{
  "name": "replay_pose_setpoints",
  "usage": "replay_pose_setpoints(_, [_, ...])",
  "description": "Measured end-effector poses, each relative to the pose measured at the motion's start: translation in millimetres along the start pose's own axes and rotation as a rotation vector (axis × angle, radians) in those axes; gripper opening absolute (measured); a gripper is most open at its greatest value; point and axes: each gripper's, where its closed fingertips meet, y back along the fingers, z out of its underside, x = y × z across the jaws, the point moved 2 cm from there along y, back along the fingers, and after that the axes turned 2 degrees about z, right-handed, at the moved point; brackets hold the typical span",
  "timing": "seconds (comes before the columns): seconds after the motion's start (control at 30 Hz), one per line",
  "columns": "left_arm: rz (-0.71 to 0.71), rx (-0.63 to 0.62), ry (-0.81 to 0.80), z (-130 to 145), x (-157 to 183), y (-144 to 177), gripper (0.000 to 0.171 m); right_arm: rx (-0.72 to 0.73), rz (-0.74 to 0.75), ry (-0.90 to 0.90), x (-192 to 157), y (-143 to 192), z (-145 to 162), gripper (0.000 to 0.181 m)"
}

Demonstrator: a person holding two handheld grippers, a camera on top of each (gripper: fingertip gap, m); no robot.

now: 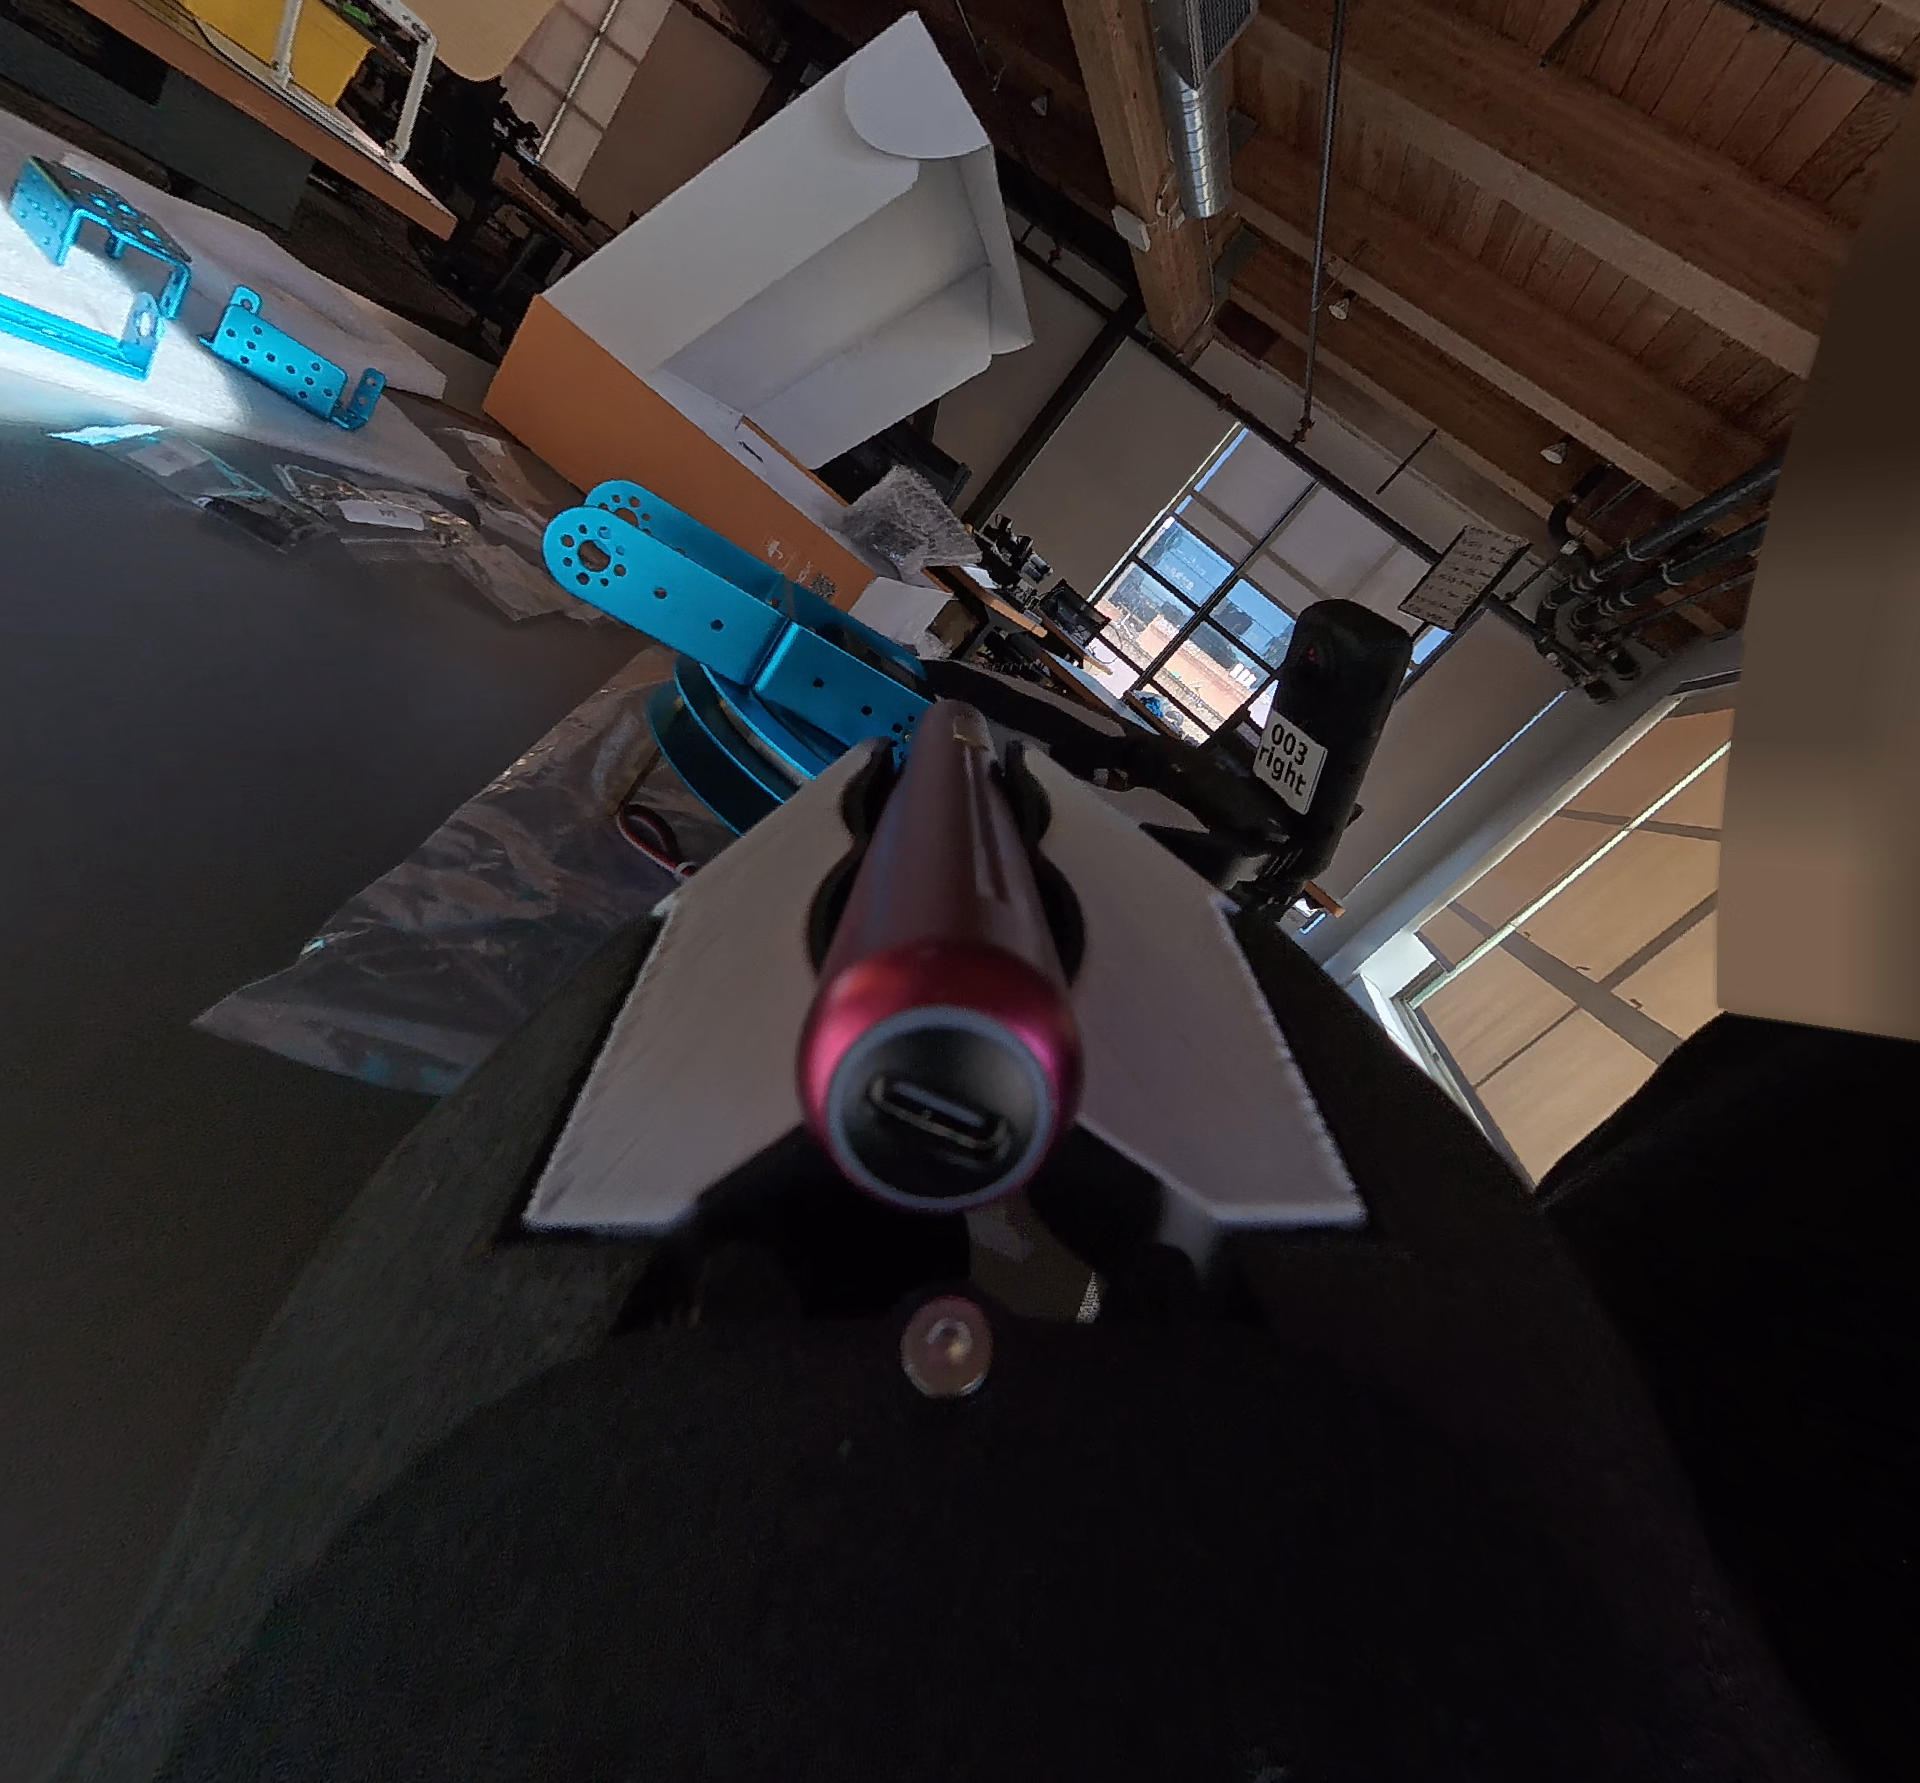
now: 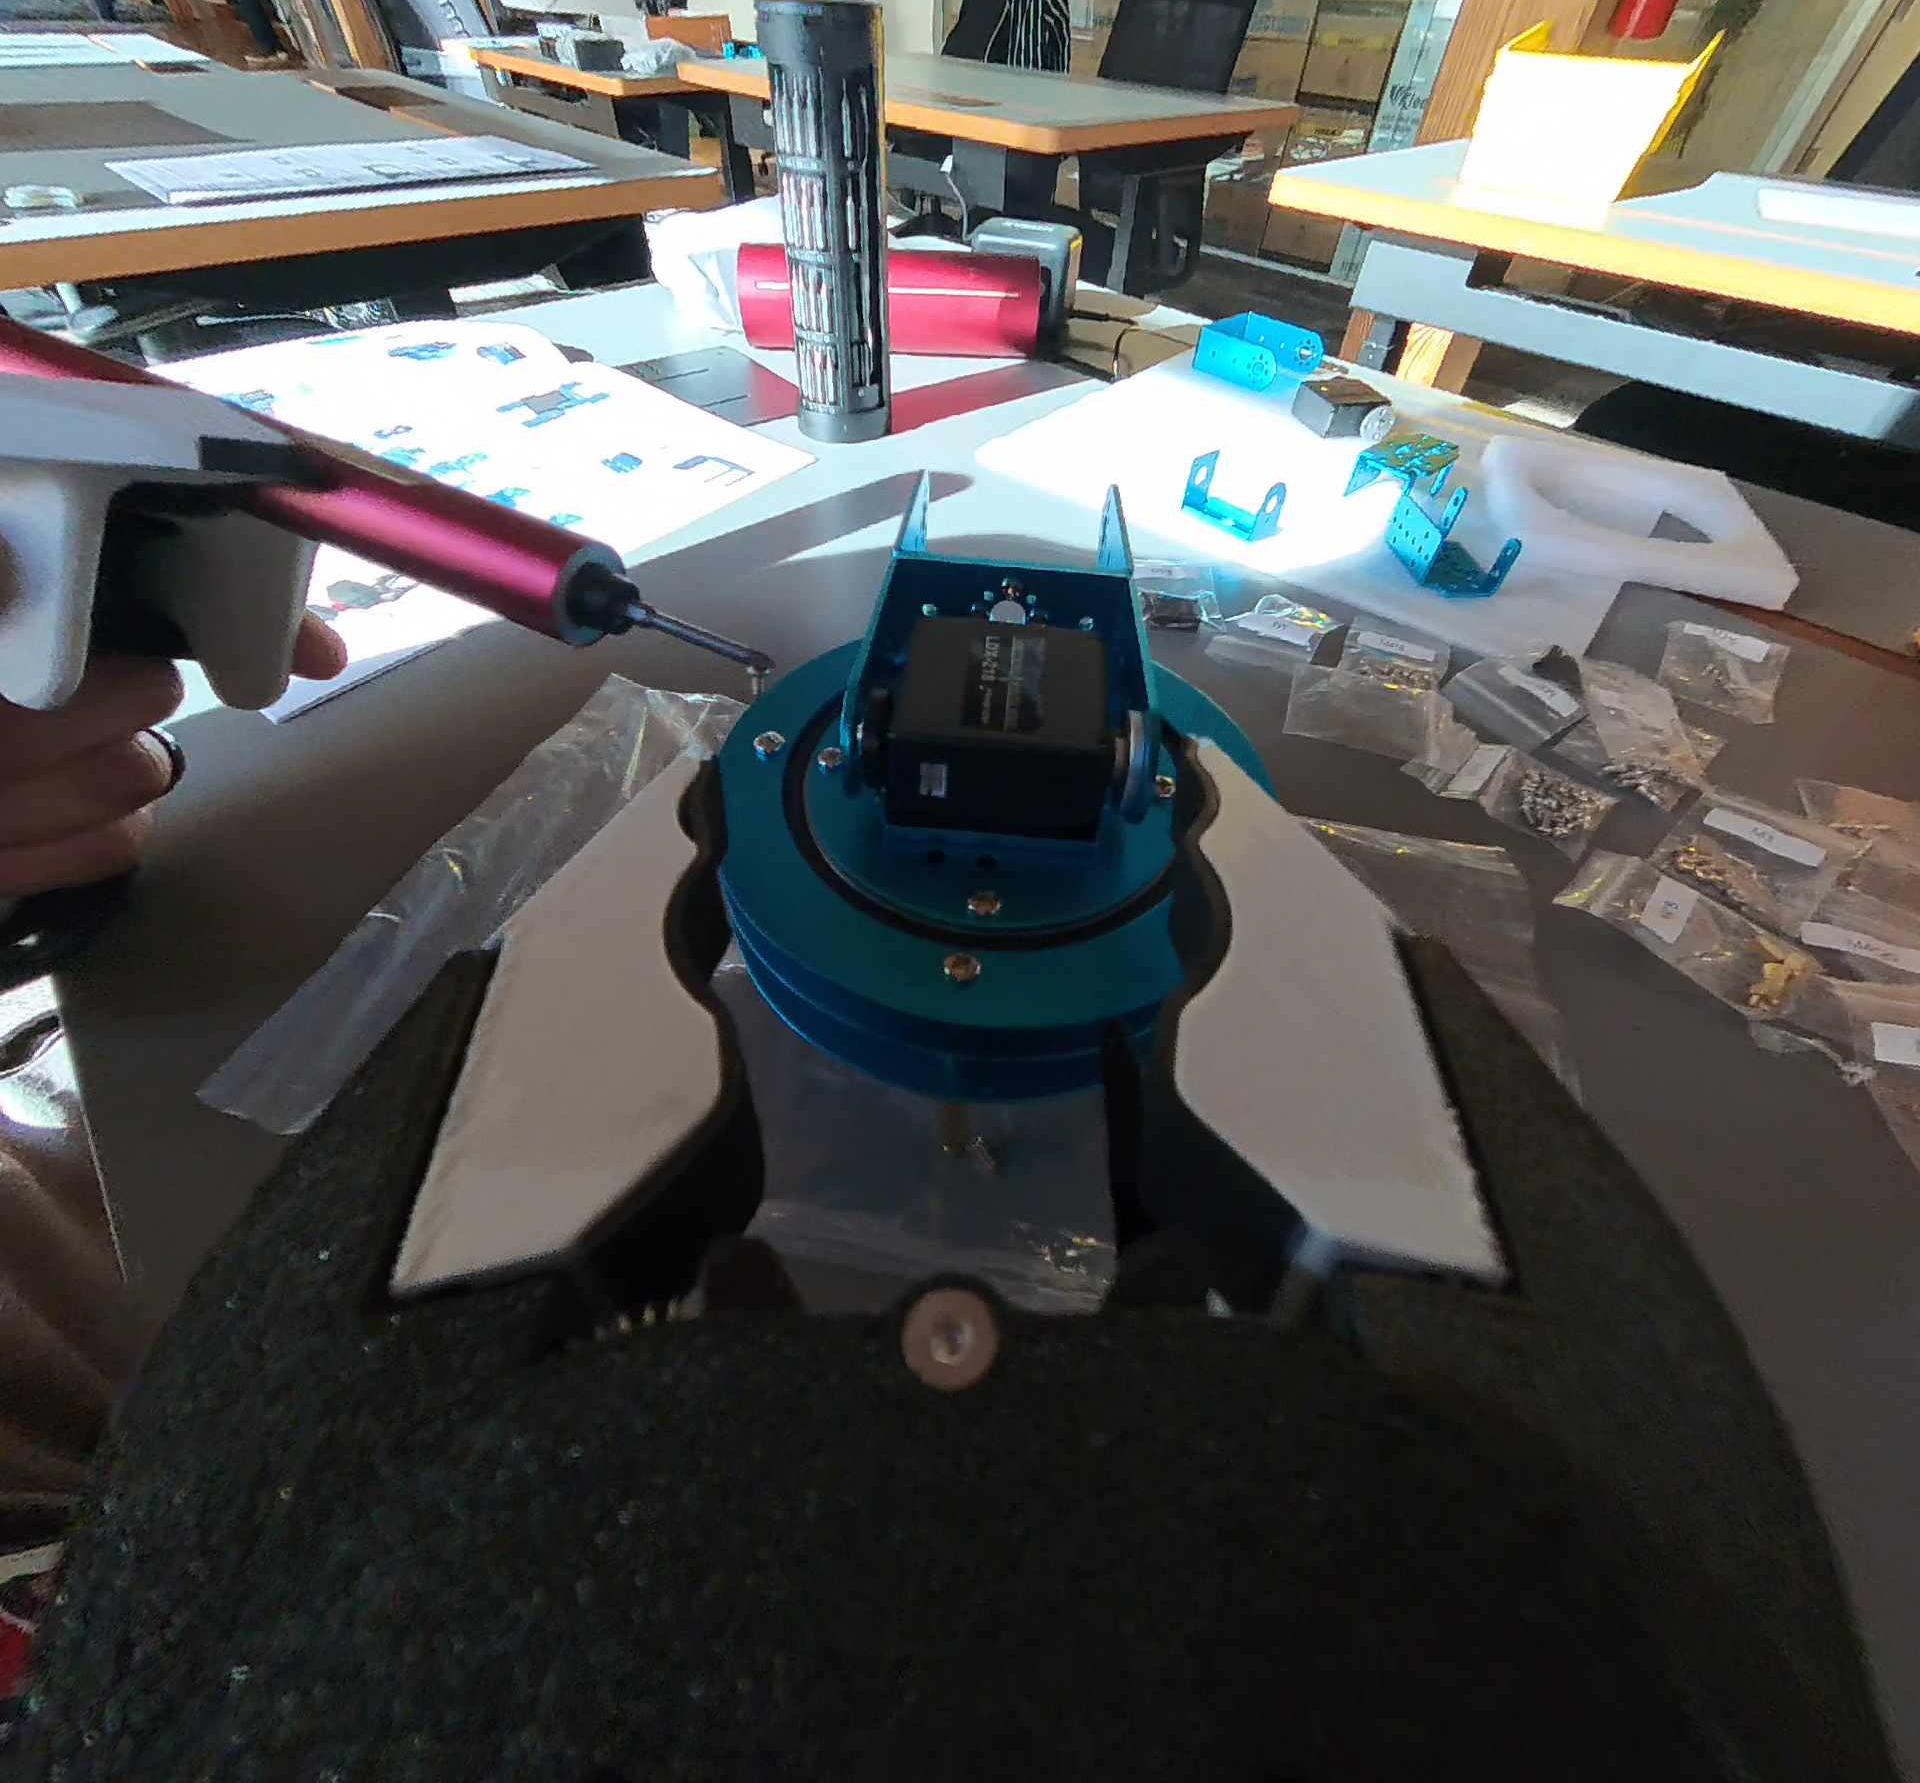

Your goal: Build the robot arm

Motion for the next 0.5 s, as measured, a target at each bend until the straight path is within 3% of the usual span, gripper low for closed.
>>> replay_pose_setpoints(0.5, [0.007,-0.008,0.030,1,-7,-5,0.020,0.015,0.032,-0.002,10,-10,-5,0.077])
